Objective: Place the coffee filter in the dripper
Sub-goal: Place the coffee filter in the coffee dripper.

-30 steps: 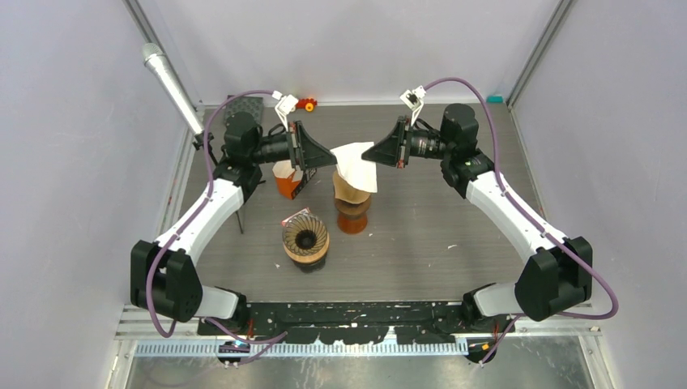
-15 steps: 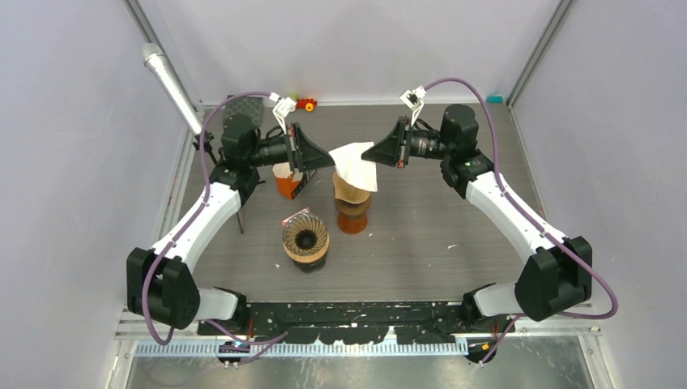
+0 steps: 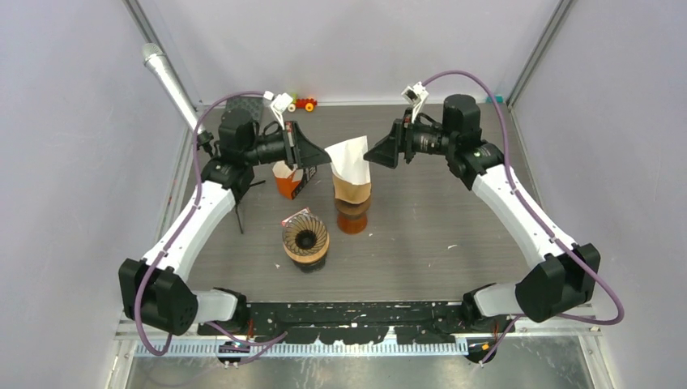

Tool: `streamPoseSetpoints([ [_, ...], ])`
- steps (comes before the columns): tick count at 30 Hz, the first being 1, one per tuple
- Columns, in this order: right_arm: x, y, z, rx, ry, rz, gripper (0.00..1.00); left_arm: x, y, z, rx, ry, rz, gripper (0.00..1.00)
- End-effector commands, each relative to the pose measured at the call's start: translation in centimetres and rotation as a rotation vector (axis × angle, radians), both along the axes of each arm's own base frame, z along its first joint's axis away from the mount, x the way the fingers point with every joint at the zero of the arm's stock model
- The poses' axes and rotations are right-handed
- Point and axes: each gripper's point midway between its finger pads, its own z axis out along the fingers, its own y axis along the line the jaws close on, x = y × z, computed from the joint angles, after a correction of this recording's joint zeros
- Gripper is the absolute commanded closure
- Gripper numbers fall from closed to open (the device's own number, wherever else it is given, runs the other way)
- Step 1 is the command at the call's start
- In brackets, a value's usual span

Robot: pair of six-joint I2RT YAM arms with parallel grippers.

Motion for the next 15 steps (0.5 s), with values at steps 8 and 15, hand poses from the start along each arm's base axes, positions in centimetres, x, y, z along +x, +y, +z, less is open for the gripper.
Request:
streamPoseSetpoints([
  [8, -1.9, -3.4, 6.2, -0.204, -0.281, -0.091, 0.27, -0.2, -0.1, 4.0, 0.026, 0.121, 0.126, 1.0],
  [15, -2.9, -1.6, 6.5, -0.381, -0.393, -0.086, 0.27, 1.3, -1.5, 5.6, 0.003, 0.199, 0.182, 1.0],
])
